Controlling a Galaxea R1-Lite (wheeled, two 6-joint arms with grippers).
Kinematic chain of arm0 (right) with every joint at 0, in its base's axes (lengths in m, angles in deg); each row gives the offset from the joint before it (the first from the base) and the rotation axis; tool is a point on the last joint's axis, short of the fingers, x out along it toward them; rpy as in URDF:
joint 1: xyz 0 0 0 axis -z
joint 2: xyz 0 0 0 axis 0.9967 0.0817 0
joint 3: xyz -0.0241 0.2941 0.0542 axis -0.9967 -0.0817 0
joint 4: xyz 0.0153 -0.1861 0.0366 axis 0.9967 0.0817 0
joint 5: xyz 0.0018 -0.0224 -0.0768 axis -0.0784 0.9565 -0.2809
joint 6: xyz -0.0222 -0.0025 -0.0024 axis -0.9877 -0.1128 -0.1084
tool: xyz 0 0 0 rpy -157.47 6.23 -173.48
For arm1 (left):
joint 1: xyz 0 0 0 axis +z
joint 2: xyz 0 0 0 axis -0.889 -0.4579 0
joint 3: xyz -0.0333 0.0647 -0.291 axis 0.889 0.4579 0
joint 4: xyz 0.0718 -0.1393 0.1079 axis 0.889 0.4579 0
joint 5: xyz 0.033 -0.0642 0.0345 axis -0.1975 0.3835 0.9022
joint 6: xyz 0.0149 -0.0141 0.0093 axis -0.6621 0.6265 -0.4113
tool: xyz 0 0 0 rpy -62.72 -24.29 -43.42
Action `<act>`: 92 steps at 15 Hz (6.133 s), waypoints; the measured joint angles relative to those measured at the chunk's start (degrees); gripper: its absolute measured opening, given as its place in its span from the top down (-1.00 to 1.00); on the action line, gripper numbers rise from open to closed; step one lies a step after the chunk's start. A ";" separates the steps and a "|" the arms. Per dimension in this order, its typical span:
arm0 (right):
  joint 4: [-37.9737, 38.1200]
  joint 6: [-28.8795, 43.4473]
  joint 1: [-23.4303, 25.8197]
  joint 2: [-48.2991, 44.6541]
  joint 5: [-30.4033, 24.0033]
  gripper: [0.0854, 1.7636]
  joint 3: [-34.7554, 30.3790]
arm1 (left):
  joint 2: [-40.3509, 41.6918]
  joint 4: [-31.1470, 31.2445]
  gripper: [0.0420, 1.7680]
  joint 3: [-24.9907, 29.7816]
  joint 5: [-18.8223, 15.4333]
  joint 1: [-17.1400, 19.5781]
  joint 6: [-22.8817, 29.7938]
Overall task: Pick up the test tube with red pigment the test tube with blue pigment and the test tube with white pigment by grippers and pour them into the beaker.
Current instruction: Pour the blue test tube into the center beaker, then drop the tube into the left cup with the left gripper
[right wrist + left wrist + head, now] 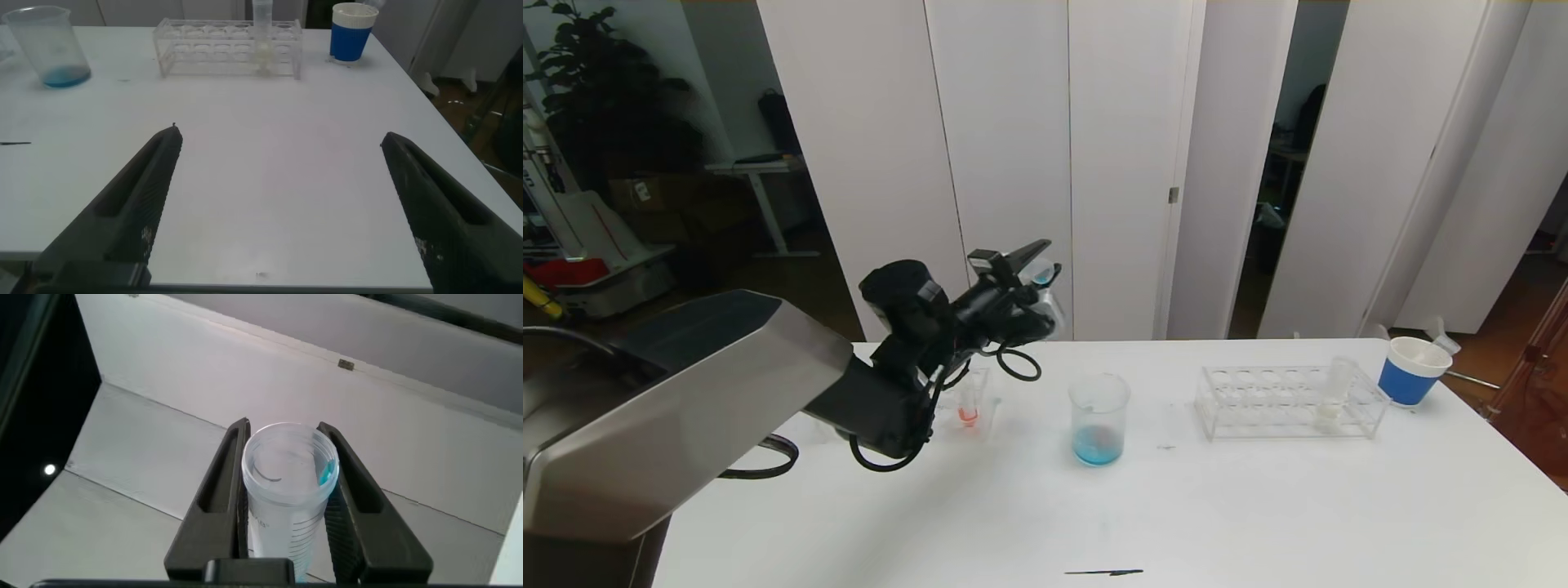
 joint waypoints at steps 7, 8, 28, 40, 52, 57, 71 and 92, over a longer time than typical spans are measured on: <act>0.02 0.01 0.00 0.00 0.00 -0.98 0.00 | 10.67 23.95 0.35 -2.65 23.03 -1.60 31.68; 0.00 0.00 0.00 0.00 0.02 -0.98 -0.02 | 12.07 26.60 0.35 -2.97 23.64 -1.68 38.13; 0.00 -0.02 -0.04 0.00 0.02 -0.98 -0.02 | 17.03 20.85 0.35 1.82 32.27 23.87 67.05; 0.00 -0.02 -0.04 0.00 0.02 -0.98 0.00 | 0.18 9.34 0.35 3.22 31.82 34.67 62.44; 0.00 -0.02 -0.04 0.00 0.02 -0.98 0.00 | -3.01 13.56 0.35 5.78 31.42 34.56 67.26; 0.00 -0.02 -0.04 0.00 0.02 -0.98 0.00 | -3.47 13.59 -0.77 5.62 31.42 34.32 66.66; 0.00 -0.02 0.00 0.00 0.00 -0.98 -0.02 | 29.49 33.63 -0.97 16.42 30.98 29.18 66.05; 0.00 0.00 -0.04 0.00 0.02 -0.98 0.00 | 128.74 88.31 -0.97 54.08 18.40 21.57 59.44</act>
